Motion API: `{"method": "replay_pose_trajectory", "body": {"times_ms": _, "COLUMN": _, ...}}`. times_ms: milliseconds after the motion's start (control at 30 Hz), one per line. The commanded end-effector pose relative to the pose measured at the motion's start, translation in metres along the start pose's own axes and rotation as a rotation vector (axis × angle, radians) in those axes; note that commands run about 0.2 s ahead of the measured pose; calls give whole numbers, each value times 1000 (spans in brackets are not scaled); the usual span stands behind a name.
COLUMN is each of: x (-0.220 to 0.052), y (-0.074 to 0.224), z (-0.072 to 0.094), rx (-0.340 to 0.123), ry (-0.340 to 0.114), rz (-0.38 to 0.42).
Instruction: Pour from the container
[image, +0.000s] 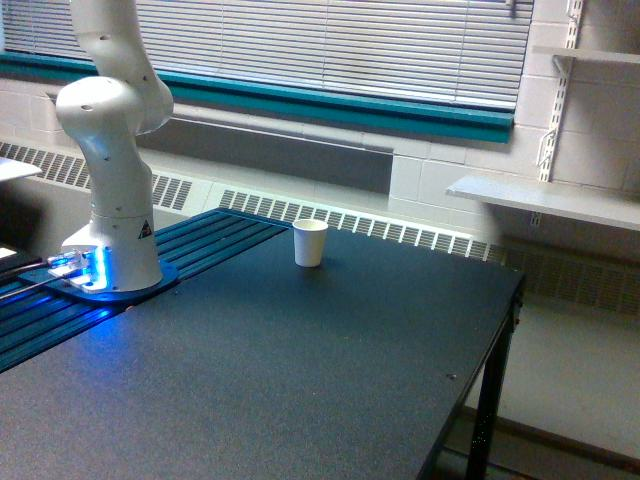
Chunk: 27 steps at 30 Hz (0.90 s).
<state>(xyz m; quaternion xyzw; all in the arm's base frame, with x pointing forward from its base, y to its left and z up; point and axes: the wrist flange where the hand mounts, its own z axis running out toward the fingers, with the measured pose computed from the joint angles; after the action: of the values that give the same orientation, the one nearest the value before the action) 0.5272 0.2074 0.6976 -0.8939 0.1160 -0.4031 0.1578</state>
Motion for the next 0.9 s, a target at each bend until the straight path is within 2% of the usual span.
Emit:
{"method": "replay_pose_trajectory", "body": {"times_ms": 33, "x": -89, "y": -41, "z": 32, "rx": 27, "ry": -162, "rz": -133}}
{"method": "replay_pose_trajectory", "body": {"times_ms": 167, "x": -129, "y": -48, "z": 46, "rx": 13, "ry": -219, "rz": -181}}
{"method": "replay_pose_trajectory", "body": {"times_ms": 400, "x": -226, "y": -61, "z": 63, "rx": -10, "ry": -350, "rz": -311}}
{"method": "replay_pose_trajectory", "body": {"times_ms": 500, "x": -258, "y": -77, "z": 58, "rx": 4, "ry": -375, "rz": -372}}
{"method": "replay_pose_trajectory", "body": {"times_ms": 900, "x": -300, "y": -72, "z": 52, "rx": -6, "ry": -415, "rz": -449}}
